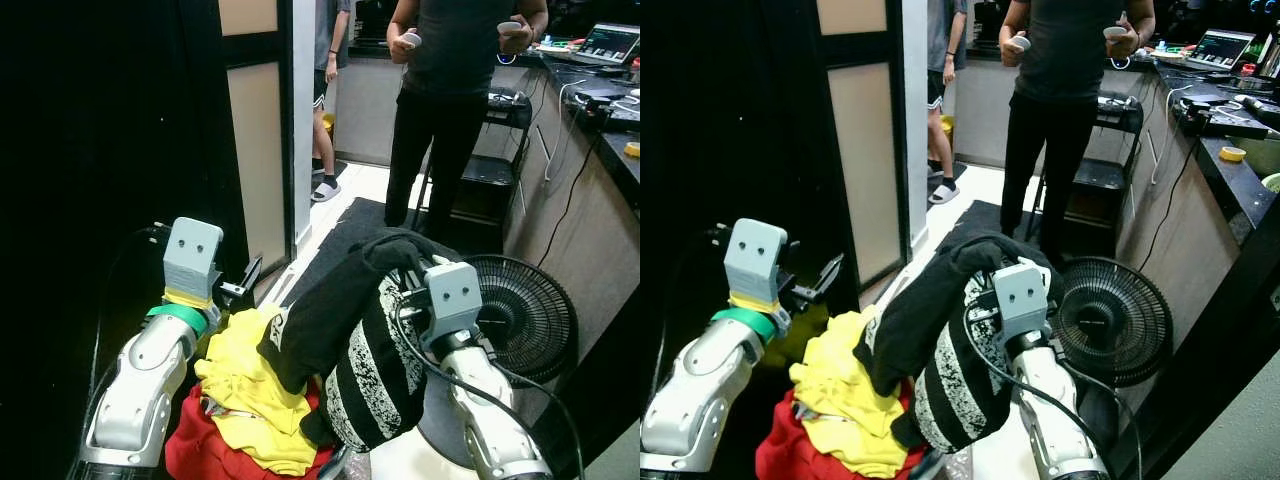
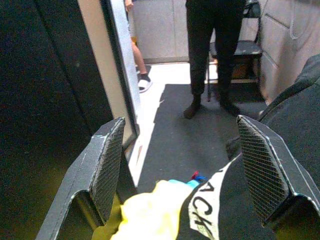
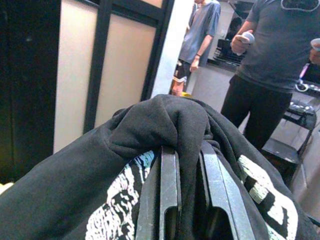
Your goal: Clothes washing
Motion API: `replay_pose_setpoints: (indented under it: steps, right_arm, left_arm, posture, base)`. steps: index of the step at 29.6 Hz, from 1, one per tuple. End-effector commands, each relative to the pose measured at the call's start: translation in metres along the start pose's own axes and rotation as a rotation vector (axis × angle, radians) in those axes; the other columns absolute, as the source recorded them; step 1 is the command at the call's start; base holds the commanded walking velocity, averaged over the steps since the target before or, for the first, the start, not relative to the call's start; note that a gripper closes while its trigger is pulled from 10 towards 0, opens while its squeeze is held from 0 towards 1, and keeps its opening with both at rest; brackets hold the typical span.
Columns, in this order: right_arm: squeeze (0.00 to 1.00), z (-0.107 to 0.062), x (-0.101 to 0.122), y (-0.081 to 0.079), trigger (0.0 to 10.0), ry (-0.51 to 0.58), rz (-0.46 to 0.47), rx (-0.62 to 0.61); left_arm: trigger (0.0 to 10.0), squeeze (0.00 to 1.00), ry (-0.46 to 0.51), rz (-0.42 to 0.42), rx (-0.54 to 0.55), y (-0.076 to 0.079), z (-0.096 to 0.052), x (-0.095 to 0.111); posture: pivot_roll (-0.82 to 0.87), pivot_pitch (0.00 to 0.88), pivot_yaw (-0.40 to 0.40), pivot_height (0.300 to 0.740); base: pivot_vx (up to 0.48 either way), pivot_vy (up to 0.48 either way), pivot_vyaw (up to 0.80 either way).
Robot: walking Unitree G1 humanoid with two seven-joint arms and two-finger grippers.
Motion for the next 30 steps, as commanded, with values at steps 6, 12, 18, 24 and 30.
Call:
replay_pose_setpoints:
  steps: [6,12,18,24,30]
  right_arm:
    - [0.00,0.003,0.009,0.012,10.0,0.029,-0.008,-0.055]
    - [0.00,0.006,0.012,0.016,10.0,0.035,-0.008,-0.059]
    - [0.00,0.010,0.012,0.025,10.0,0.031,0.039,-0.121]
    - [0.00,0.013,0.019,0.020,10.0,0.058,0.097,-0.139]
    - [0.00,0.017,0.020,0.018,10.0,0.063,0.172,-0.161]
  left_arm:
    - [10.0,0.00,-0.014,-0.024,0.016,-0.004,0.002,-0.005]
    - [10.0,0.00,-0.012,-0.030,0.022,-0.003,0.002,-0.004]
    - [10.0,0.00,-0.010,-0.035,0.029,-0.004,0.002,-0.003]
    - [10.0,0.00,0.006,-0.024,0.047,-0.014,0.002,0.006]
    - [10.0,0.00,0.010,-0.011,0.053,-0.019,0.002,0.009]
  posture:
    - [-0.05,0.000,0.034,0.740]
    - [-0.05,0.000,0.030,0.740]
    - [-0.04,0.000,0.031,0.740]
    - [-0.02,0.000,0.050,0.740]
    - [0.00,0.000,0.063,0.740]
  base:
    - [0.000,0.000,0.00]
    - [0.000,0.000,0.00]
    - [0.000,0.000,0.00]
    - [0.000,0.000,-0.27]
    - [0.000,0.000,-0.80]
Point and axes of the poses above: a point about 5 cm out from each wrist's last joint towards the gripper, its own z axis pointing out of the wrist towards the gripper, its own x axis along the axis of the wrist's last joint, y = z × x, the point moved 5 cm from there along z, pointing out of the wrist towards the gripper, and after that the axes turned 10 degrees about z, right-handed, at the moved point
